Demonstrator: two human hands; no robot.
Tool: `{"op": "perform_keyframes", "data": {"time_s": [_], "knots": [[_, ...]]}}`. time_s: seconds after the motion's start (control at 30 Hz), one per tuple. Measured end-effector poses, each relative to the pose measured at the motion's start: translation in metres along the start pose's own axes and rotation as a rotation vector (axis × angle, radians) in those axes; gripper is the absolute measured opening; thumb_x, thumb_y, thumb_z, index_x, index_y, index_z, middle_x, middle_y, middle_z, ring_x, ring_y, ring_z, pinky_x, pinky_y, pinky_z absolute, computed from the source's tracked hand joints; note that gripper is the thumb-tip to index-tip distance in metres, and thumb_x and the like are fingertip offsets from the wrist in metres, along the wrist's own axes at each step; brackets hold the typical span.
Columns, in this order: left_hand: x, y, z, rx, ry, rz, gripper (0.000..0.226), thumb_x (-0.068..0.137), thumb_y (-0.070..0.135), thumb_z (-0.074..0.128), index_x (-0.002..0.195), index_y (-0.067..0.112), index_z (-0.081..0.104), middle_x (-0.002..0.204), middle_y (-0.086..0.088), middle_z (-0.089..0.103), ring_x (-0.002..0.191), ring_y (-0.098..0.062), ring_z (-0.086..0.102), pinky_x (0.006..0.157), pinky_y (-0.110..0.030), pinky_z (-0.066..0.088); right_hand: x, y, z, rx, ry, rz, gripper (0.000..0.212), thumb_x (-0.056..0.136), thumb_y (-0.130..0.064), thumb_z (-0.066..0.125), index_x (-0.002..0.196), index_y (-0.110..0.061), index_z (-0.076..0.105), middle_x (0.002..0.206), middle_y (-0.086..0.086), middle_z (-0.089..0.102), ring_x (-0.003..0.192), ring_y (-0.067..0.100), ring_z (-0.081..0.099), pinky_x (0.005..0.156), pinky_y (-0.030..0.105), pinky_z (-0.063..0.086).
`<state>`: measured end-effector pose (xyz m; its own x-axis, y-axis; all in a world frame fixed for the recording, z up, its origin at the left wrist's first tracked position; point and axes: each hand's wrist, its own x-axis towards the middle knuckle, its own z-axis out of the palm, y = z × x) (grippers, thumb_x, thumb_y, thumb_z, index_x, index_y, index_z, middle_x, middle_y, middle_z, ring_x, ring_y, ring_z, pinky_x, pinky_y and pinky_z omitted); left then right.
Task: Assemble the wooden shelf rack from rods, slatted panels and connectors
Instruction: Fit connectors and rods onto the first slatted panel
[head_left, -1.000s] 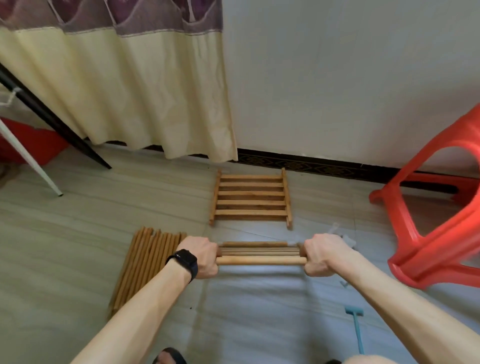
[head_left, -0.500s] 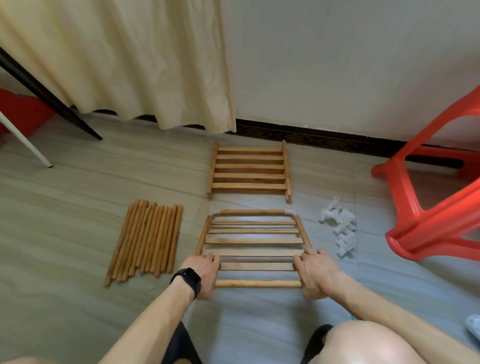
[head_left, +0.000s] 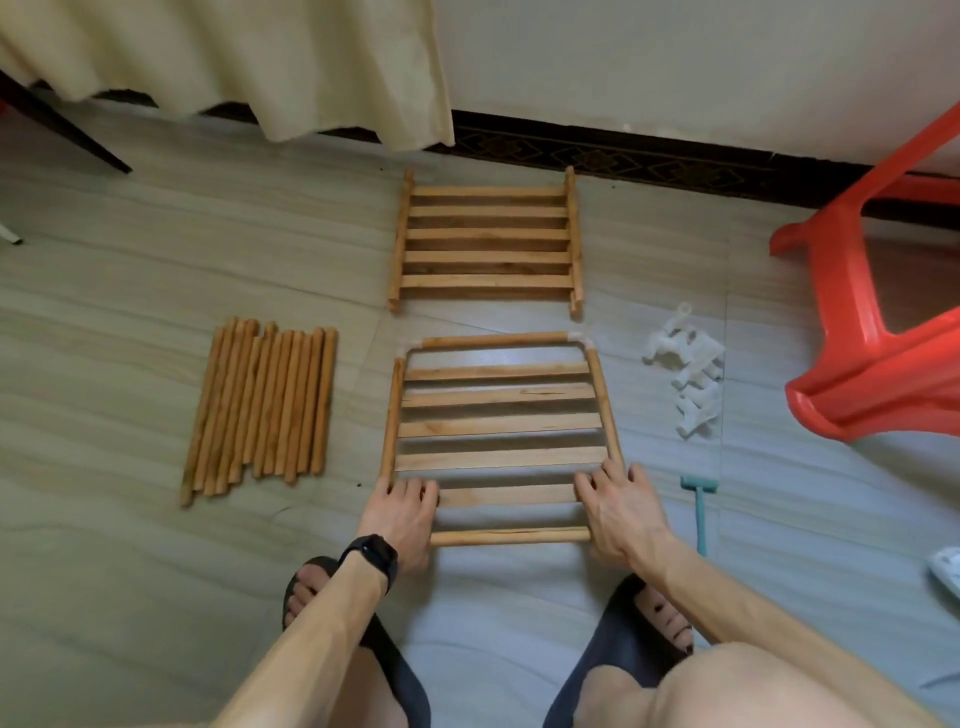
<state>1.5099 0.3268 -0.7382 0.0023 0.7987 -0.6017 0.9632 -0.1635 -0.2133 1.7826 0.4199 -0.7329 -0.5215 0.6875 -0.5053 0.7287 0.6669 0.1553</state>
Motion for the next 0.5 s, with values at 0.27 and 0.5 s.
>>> {"op": "perform_keyframes", "data": {"time_s": [0.27, 0.5], "knots": [[-0.001, -0.024, 0.019, -0.038, -0.039, 0.019, 0.083, 0.087, 0.024, 0.07, 0.152, 0.013, 0.021, 0.147, -0.006, 0.04, 0.138, -0.026, 0.039, 0.116, -0.051, 0.026, -0.004, 0.001, 0.02, 0.04, 0.009, -0.058, 0.051, 0.084, -0.021, 0.064, 0.133, -0.01, 0.054, 0.129, 0.012, 0.06, 0.132, 0.031, 0.047, 0.11, 0.055, 0.035], [0.0, -0.015, 0.016, -0.086, -0.033, 0.04, 0.07, 0.083, 0.025, 0.07, 0.142, 0.015, 0.034, 0.139, -0.004, 0.045, 0.128, -0.025, 0.044, 0.102, -0.04, 0.039, -0.005, 0.007, 0.013, -0.068, 0.0, -0.048, 0.038, 0.092, -0.017, 0.053, 0.129, -0.01, 0.047, 0.128, 0.013, 0.055, 0.126, 0.03, 0.043, 0.098, 0.042, 0.037]]}}
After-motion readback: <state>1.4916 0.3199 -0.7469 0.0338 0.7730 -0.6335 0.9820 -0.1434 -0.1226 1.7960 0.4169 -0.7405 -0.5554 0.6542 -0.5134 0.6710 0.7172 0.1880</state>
